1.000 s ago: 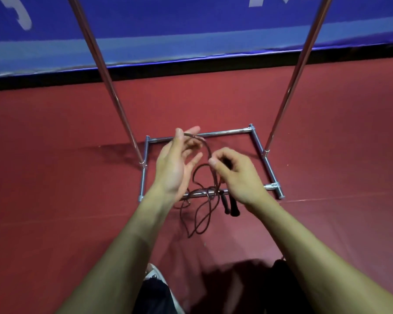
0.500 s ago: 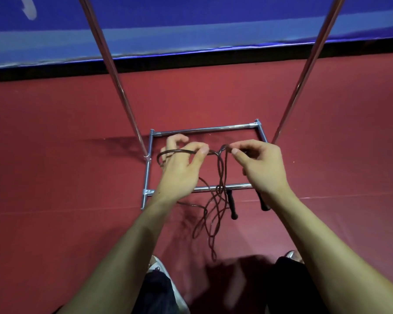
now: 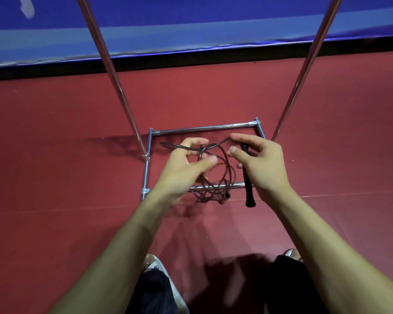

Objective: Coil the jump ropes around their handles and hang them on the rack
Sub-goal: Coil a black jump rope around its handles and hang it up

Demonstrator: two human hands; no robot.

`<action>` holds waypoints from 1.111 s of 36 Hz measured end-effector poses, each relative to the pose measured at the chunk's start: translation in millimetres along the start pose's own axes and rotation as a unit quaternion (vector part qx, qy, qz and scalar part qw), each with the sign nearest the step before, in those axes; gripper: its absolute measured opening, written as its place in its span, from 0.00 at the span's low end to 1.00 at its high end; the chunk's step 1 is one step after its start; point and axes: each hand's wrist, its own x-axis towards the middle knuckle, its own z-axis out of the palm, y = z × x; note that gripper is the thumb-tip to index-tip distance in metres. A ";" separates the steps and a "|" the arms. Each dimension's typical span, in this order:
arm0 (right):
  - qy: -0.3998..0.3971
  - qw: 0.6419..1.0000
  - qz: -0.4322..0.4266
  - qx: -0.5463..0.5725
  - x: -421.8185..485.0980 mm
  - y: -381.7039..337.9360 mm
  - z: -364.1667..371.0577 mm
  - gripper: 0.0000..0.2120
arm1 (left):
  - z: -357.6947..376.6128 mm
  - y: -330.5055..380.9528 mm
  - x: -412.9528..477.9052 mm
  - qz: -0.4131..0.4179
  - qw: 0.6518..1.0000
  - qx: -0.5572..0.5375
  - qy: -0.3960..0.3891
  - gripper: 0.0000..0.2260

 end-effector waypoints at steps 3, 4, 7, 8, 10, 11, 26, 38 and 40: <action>0.025 1.000 -0.002 0.014 0.6 -0.2 -0.7 0.15 | -2.5 -8.8 1.7 0.007 0.992 0.121 0.038 0.15; 0.033 0.999 0.000 0.022 0.9 -0.1 -1.0 0.16 | -3.9 -11.7 2.9 0.005 0.985 0.163 0.052 0.08; 0.044 0.999 0.002 0.020 1.2 0.8 -1.8 0.16 | -10.7 -19.5 4.8 0.005 0.947 0.314 0.061 0.12; 0.049 0.999 0.002 0.014 1.6 1.6 -2.4 0.17 | -13.6 -19.4 3.6 0.003 0.935 0.352 0.045 0.15; 0.069 0.998 0.010 0.008 3.3 3.3 -4.3 0.17 | -19.2 -18.7 2.5 -0.012 0.924 0.382 0.002 0.17; 0.076 0.997 0.016 0.009 4.3 3.7 -5.5 0.17 | -21.8 -20.7 3.6 -0.018 0.928 0.371 -0.010 0.17; -0.057 0.993 0.086 -0.064 -2.3 22.6 8.1 0.11 | -14.7 29.3 9.6 -0.091 0.882 -0.459 0.054 0.15; -0.160 0.983 0.081 -0.029 -15.5 27.8 16.7 0.25 | -25.1 38.7 9.9 -0.061 0.759 -0.645 0.058 0.18; -0.179 0.980 0.089 0.011 -18.2 28.5 19.2 0.24 | -25.9 37.2 9.7 -0.062 0.748 -0.658 0.063 0.18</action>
